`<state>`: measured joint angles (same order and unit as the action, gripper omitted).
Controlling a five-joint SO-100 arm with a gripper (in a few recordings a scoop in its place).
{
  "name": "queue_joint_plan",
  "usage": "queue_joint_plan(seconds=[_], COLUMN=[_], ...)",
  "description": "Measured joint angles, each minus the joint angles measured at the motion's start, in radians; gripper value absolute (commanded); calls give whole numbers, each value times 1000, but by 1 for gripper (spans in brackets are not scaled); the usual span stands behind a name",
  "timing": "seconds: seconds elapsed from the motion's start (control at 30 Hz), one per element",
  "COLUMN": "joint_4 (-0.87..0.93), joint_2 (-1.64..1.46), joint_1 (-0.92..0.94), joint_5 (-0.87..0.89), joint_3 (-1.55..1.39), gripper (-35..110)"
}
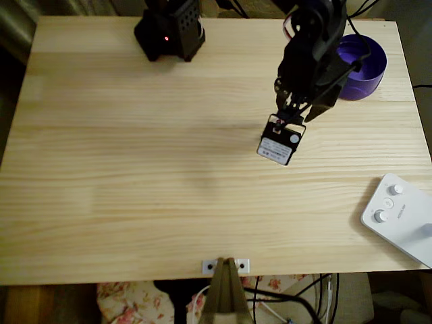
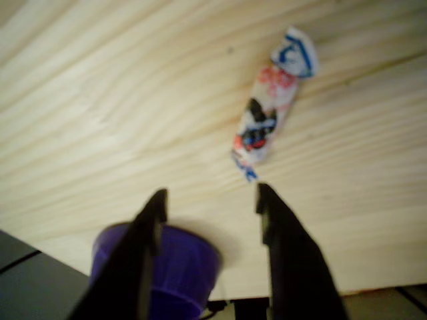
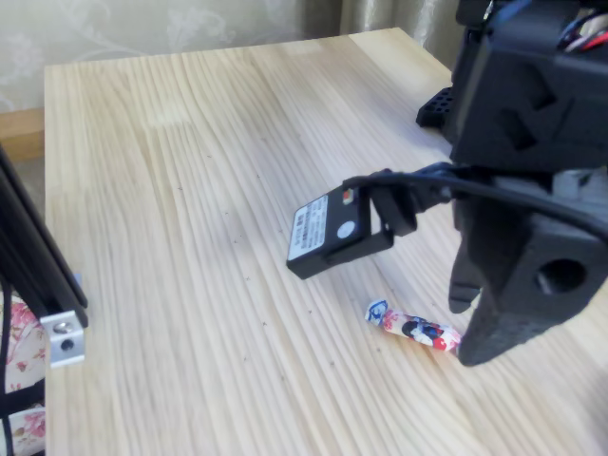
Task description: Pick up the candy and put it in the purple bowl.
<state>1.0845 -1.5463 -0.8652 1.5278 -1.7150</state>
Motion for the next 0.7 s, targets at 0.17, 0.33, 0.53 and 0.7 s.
queue_joint_plan(seconds=[0.17,0.33,0.53,0.7], joint_4=[-11,-46,-80,-100], joint_2=[17,17,18,31], joint_1=[0,11,-3,-18], joint_5=[0,0,2,0], joint_3=[-52,-109,-112,-112], gripper=[20,20,20,20])
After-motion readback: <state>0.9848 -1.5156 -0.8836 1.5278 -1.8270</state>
